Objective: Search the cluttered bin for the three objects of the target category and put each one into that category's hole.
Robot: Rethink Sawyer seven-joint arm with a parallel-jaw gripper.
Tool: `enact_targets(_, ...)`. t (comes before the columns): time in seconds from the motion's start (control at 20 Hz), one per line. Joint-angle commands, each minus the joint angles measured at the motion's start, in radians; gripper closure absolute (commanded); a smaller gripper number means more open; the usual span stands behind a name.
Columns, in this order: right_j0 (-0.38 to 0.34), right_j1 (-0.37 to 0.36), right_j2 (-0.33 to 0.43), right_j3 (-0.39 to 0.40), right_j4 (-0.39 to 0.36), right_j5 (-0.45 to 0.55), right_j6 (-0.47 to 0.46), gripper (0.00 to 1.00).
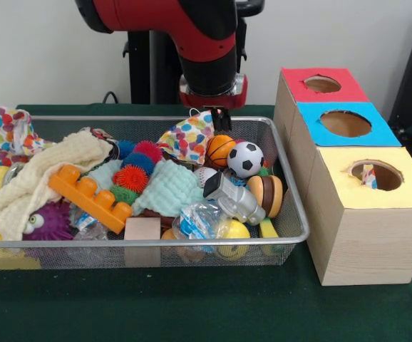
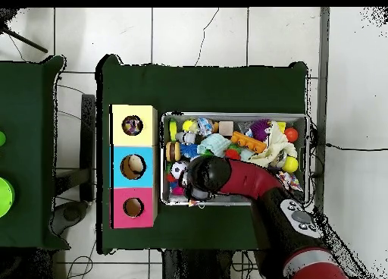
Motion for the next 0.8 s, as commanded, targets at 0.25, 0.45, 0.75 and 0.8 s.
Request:
enact_targets(0.25, 0.007, -0.038, 0.105, -0.119, 0.122, 0.114, 0.068, 1.00)
enact_targets(0.45, 0.000, -0.034, 0.105, -0.144, 0.117, 0.154, 0.029, 1.00)
enact_targets(0.75, -0.083, 0.089, 0.121, -0.120, 0.088, 0.033, -0.045, 1.00)
enact_targets(0.8, -0.098, 0.107, 0.126, -0.119, 0.081, 0.031, -0.058, 1.00)
